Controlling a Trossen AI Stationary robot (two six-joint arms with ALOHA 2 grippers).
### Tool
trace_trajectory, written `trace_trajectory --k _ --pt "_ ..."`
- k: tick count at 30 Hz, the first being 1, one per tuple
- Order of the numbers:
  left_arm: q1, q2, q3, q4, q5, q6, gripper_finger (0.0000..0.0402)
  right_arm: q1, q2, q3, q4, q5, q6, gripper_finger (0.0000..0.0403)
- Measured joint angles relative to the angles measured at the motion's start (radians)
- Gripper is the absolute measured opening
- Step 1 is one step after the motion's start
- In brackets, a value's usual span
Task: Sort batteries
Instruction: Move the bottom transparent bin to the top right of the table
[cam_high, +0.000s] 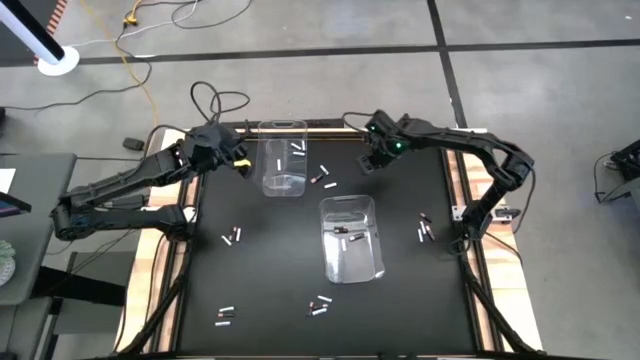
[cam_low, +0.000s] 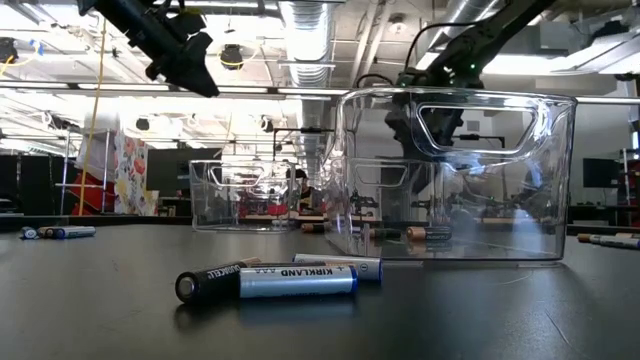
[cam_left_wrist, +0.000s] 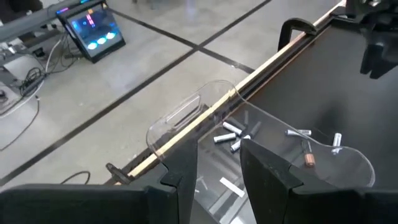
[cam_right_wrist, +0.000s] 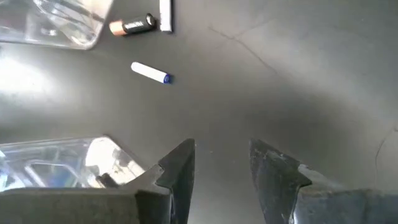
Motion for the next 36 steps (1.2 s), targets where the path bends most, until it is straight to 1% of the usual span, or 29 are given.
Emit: trace_trajectory --k 5,11,21,25,36 --pt "0.0 0.0 0.0 0.008 0.0 0.003 0.0116 -0.001 0.024 0.0 0.02 0.0 0.0 0.0168" --pt "0.0 0.0 0.0 0.009 0.0 0.019 0.0116 -0.016 0.018 0.009 0.036 -0.001 -0.004 0.0169" --pt "0.0 0.0 0.0 0.009 0.0 0.031 0.0116 0.006 0.014 0.139 0.04 -0.005 -0.12 0.0169" --pt "0.0 0.0 0.0 0.009 0.0 0.031 0.0116 0.021 0.014 0.176 0.039 -0.005 -0.133 0.0169" --pt "0.0 0.0 0.0 0.009 0.0 0.053 0.0116 0.022 0.014 0.195 0.035 -0.005 -0.134 0.0169"
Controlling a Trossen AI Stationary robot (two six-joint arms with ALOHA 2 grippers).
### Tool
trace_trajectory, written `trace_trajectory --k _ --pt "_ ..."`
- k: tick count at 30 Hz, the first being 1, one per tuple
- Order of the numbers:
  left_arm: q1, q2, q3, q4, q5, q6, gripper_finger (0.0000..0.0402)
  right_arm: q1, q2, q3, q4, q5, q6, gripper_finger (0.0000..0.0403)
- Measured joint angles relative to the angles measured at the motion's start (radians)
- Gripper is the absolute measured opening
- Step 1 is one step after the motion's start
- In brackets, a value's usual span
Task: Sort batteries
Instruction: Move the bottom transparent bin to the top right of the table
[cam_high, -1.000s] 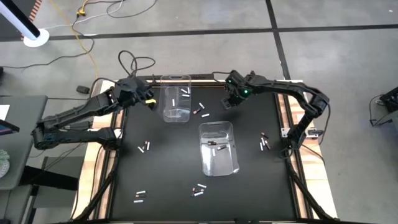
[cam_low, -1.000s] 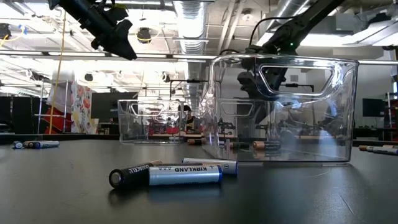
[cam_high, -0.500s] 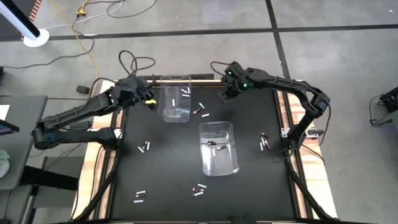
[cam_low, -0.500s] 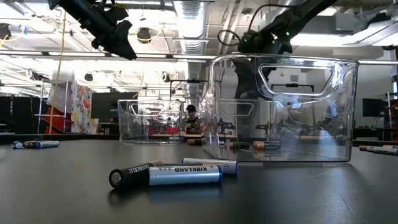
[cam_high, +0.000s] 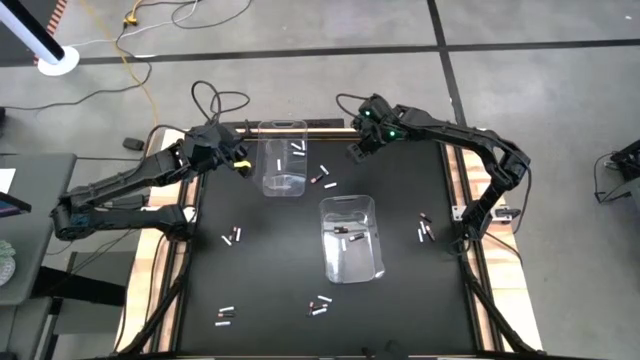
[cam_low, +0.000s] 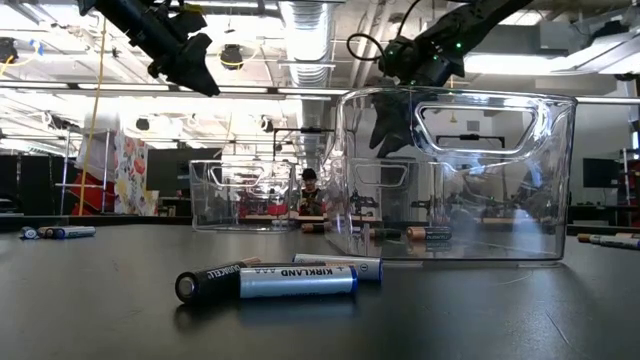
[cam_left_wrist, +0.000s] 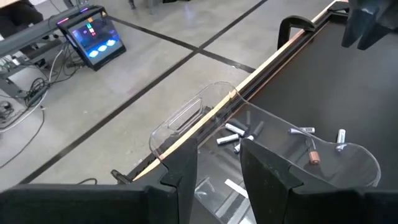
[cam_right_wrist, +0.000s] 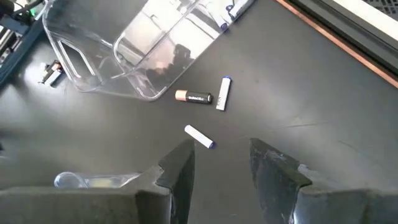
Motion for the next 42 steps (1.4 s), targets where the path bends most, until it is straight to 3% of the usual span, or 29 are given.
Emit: trace_trajectory --k 34,42 --pt "0.0 0.0 0.0 0.0 0.0 -0.011 0.0116 0.002 0.0 0.0 0.0 0.0 0.002 0.0169" --pt "0.0 0.0 0.0 0.0 0.0 -0.011 0.0116 0.041 0.0 0.0 0.0 -0.001 -0.071 0.016"
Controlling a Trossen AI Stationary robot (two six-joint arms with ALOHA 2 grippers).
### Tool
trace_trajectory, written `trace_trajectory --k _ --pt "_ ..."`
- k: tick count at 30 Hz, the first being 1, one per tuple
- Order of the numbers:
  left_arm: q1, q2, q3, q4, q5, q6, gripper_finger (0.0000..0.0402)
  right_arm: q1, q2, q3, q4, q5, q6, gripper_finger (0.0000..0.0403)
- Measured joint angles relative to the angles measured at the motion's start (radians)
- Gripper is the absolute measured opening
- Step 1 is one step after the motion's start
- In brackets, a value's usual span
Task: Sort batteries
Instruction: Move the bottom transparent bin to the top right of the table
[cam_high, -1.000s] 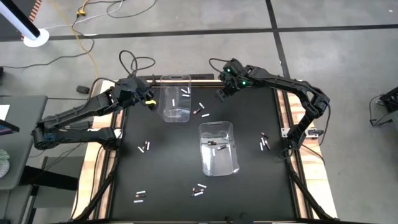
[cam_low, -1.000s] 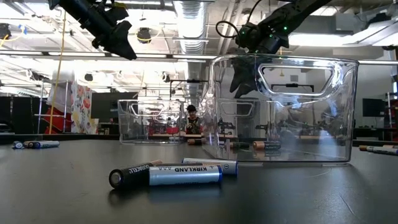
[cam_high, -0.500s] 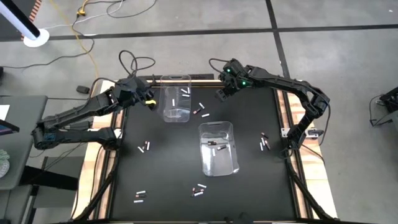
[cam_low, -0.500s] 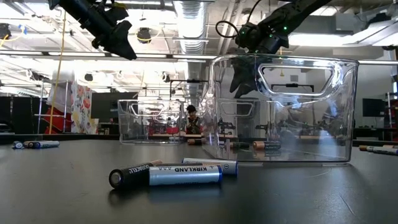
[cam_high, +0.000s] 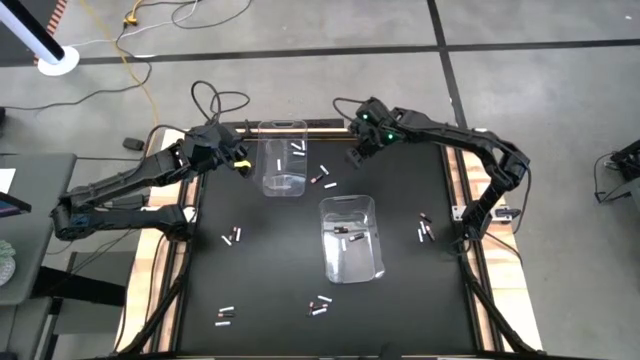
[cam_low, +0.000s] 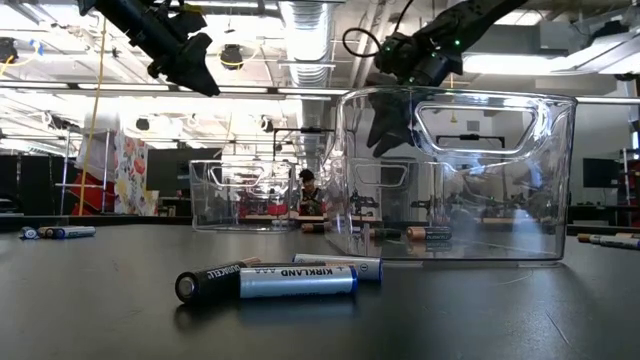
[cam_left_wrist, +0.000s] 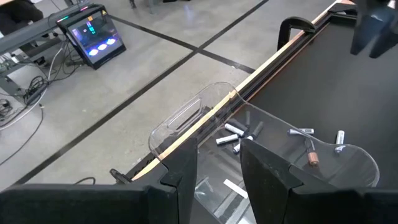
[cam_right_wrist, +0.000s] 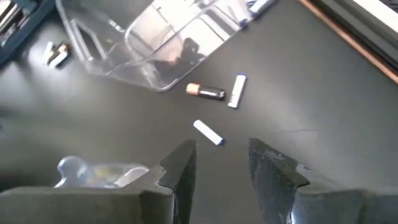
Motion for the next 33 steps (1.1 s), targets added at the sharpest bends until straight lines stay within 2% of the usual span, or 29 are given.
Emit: trace_trajectory --k 6,14,21,27,33 --pt "0.0 0.0 0.0 0.0 0.0 0.0 0.0116 0.036 -0.013 0.008 -0.013 -0.001 -0.032 0.0154" --pt "0.0 0.0 -0.001 -0.005 0.0 0.0 0.0116 0.069 -0.018 0.089 -0.055 -0.001 -0.034 0.0154" --pt "0.0 0.0 -0.001 -0.008 0.0 0.0 0.0116 0.15 -0.019 0.11 -0.199 0.0 -0.249 0.0154" --pt "0.0 0.0 -0.001 -0.027 0.0 0.007 0.0116 0.222 -0.019 0.11 -0.274 0.011 -0.26 0.0157" --pt "0.0 0.0 -0.001 -0.04 0.0 0.04 0.0116 0.276 -0.011 0.11 -0.279 0.074 -0.346 0.0187"
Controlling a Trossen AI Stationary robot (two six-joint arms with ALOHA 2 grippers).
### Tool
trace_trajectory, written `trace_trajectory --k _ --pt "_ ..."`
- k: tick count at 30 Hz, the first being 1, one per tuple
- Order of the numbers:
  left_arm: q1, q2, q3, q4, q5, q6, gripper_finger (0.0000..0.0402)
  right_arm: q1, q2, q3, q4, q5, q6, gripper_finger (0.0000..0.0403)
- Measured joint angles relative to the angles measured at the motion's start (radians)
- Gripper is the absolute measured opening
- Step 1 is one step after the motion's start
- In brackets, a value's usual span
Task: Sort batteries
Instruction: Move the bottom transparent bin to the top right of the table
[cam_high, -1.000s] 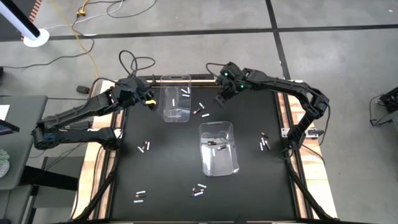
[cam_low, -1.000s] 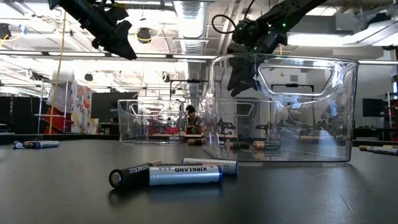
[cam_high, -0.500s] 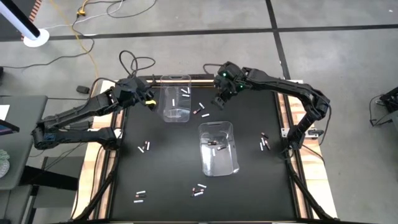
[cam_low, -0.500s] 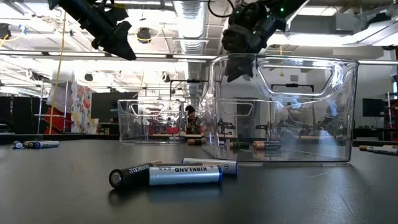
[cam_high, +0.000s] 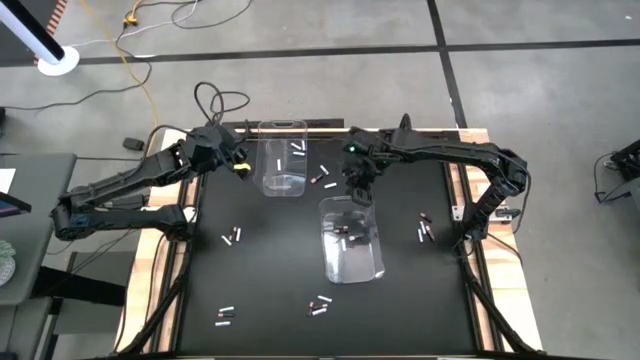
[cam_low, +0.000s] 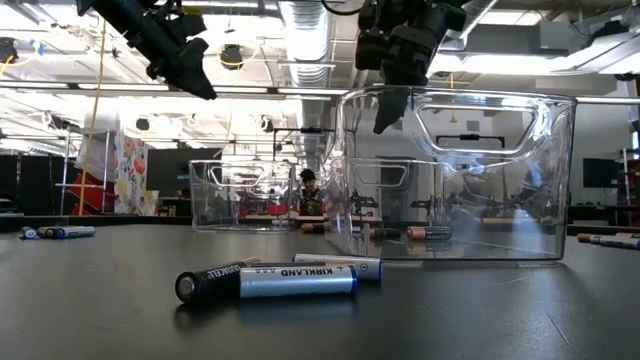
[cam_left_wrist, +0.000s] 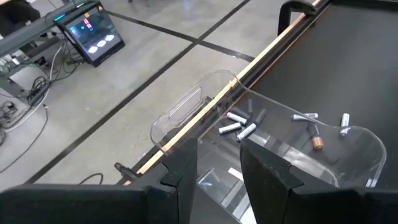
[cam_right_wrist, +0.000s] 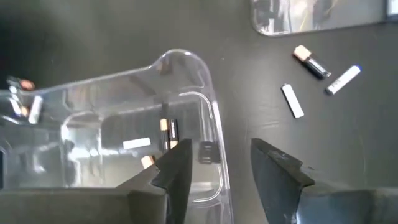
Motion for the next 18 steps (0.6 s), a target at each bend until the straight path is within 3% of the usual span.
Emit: trace_trajectory --k 7,18 --pt "0.0 0.0 0.0 -0.004 0.0 -0.008 0.0116 0.046 0.077 0.0 -0.014 0.021 -0.068 0.0215" --pt "0.0 0.0 0.0 -0.005 0.0 -0.01 0.0116 0.057 0.237 0.0 -0.037 0.061 -0.07 0.0216"
